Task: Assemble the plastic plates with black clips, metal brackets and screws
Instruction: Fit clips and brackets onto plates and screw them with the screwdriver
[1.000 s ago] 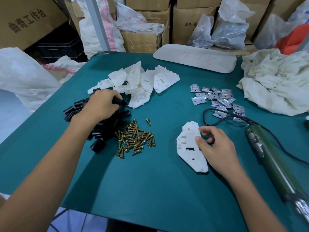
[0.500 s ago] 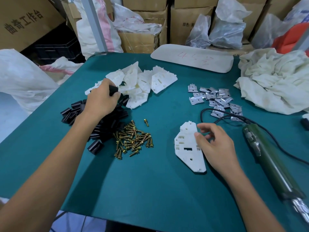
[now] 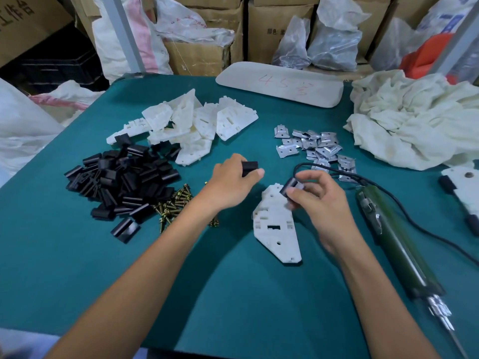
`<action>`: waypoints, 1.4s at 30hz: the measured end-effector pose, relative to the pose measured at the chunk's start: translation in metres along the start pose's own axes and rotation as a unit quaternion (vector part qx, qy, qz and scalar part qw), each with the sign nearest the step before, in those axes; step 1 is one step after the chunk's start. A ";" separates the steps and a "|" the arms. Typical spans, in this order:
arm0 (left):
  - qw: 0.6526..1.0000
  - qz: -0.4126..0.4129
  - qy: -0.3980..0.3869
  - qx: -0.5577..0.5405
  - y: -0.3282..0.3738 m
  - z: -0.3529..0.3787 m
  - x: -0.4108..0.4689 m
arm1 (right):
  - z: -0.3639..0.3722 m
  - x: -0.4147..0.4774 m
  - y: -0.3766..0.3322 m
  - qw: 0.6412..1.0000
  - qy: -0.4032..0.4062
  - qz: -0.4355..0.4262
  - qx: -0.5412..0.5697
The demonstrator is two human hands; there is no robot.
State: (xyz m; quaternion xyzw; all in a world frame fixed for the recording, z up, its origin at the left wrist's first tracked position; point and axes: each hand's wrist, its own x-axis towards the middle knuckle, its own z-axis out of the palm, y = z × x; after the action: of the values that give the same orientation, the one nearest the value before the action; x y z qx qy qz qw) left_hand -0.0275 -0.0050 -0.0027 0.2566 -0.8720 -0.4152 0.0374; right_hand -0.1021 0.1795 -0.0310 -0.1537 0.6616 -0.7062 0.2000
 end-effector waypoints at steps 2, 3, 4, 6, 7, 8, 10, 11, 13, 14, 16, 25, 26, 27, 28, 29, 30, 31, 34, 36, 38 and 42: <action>0.996 -0.016 0.003 0.089 -0.008 0.007 0.011 | -0.006 0.005 0.000 1.000 0.017 0.008 0.007; 0.993 -0.022 -0.001 0.116 -0.011 0.010 0.015 | -0.007 0.007 0.001 1.000 0.022 0.010 0.011; 0.991 -0.027 -0.003 0.130 -0.014 0.013 0.018 | -0.008 0.008 0.002 0.999 0.028 0.016 0.017; 0.991 -0.030 0.003 0.128 -0.017 0.015 0.021 | -0.010 0.009 0.004 0.998 0.038 0.033 0.027; 0.991 -0.025 0.008 0.133 -0.017 0.015 0.020 | -0.011 0.009 0.004 0.998 0.043 0.038 0.025; 0.989 -0.013 0.025 0.148 -0.016 0.015 0.017 | -0.013 0.009 0.005 0.998 0.050 0.041 0.017; 0.976 0.042 0.100 0.187 -0.015 0.020 0.006 | -0.015 0.010 0.005 0.997 0.068 0.044 0.002; 0.965 0.078 0.141 0.205 -0.013 0.025 -0.003 | -0.016 0.011 0.006 0.996 0.076 0.047 0.001; 0.952 0.106 0.162 0.239 -0.009 0.036 -0.020 | -0.015 0.012 0.008 0.994 0.091 0.054 0.007; 0.950 0.093 0.145 0.259 -0.007 0.042 -0.026 | -0.015 0.012 0.008 0.994 0.093 0.053 0.009; 0.950 0.062 0.105 0.287 -0.007 0.052 -0.032 | -0.013 0.012 0.008 0.995 0.087 0.049 0.020; 0.974 0.036 0.032 -0.223 -0.011 0.061 -0.036 | -0.012 0.012 0.010 0.995 0.064 0.075 -0.010; 0.963 0.041 0.020 -0.267 -0.012 0.061 -0.037 | -0.011 0.012 0.010 0.995 0.055 0.080 0.002; 0.956 0.047 0.008 -0.291 -0.013 0.059 -0.038 | -0.009 0.012 0.009 0.995 0.045 0.086 0.011; 0.953 0.057 -0.003 -0.297 -0.014 0.058 -0.040 | -0.009 0.011 0.008 0.995 0.030 0.092 0.017; 0.955 0.067 -0.010 -0.290 -0.014 0.058 -0.040 | -0.008 0.010 0.008 0.995 0.011 0.095 0.023; 0.957 0.074 -0.015 -0.279 -0.014 0.058 -0.041 | -0.008 0.009 0.007 0.995 -0.011 0.096 0.032; 0.959 0.077 -0.020 -0.271 -0.013 0.058 -0.041 | -0.008 0.008 0.006 0.994 -0.028 0.095 0.041; 0.963 0.066 -0.023 -0.259 -0.013 0.057 -0.042 | -0.006 0.006 0.005 0.995 -0.026 0.083 0.043; 0.968 0.060 -0.015 -0.242 -0.012 0.058 -0.042 | -0.003 0.004 0.006 0.998 0.010 0.060 0.021; 0.969 0.062 -0.005 -0.237 -0.011 0.059 -0.043 | -0.003 0.002 0.008 0.998 0.033 0.017 -0.044; 0.964 0.063 0.000 -0.257 -0.014 0.060 -0.041 | 0.005 -0.005 0.008 0.989 0.049 -0.027 -0.138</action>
State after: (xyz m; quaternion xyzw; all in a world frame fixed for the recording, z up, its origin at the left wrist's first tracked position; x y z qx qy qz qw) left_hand -0.0027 0.0498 -0.0456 0.1826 -0.7505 -0.6219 0.1286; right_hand -0.0944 0.1769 -0.0385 -0.1635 0.7574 -0.6196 0.1250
